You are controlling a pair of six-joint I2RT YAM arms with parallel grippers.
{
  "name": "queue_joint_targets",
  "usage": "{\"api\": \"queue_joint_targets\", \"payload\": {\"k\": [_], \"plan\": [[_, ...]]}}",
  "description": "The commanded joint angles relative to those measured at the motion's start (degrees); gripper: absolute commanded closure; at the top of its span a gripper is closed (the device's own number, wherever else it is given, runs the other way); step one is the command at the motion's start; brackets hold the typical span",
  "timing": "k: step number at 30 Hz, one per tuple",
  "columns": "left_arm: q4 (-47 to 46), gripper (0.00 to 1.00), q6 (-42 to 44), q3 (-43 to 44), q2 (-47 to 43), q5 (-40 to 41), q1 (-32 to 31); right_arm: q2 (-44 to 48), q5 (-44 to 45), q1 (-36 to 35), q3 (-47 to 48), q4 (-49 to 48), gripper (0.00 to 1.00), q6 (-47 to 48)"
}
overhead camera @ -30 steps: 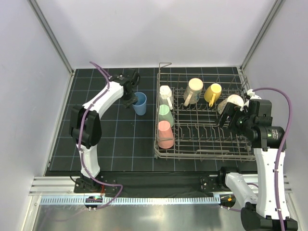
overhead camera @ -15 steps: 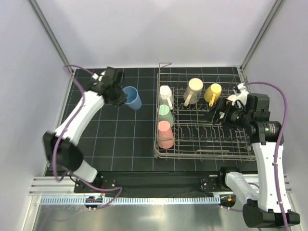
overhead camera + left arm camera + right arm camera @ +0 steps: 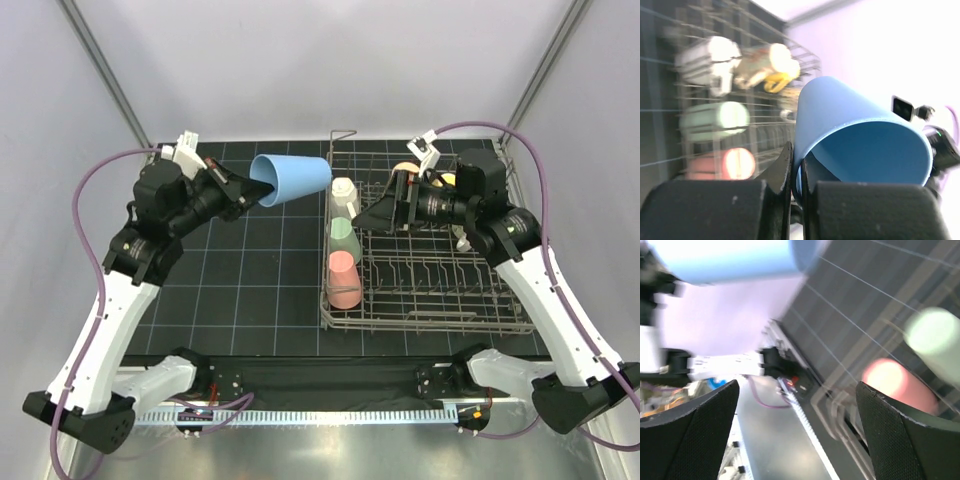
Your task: Load the cups into the dish rack
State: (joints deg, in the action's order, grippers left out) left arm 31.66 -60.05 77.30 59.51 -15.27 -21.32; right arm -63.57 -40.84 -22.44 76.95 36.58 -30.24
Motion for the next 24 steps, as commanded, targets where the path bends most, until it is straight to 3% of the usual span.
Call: {"api": "queue_joint_targets", "payload": {"k": [1,9,16,24], "plan": [[-17.0,1.00,-3.9,-3.4,-3.8,-10.0,0.1,-0.1,-8.7,-2.0,2.8,-18.2,0.02,-7.5],[-26.5,1.00,-5.3,-11.5,-15.8,-4.0,0.1,-1.3,-11.9,-5.5,0.6,-41.3,0.00,-20.6],[-31.4,1.00,-6.3,-15.2,-20.0,-4.9,0.1,-4.5,-8.6,-10.8,0.9,-50.2,0.00,-27.1],[-31.4,1.00,-8.1,-15.2,-18.7,-8.5,0.1,-8.5,-2.2,-15.2,3.5,-56.2,0.00,-30.0]]}}
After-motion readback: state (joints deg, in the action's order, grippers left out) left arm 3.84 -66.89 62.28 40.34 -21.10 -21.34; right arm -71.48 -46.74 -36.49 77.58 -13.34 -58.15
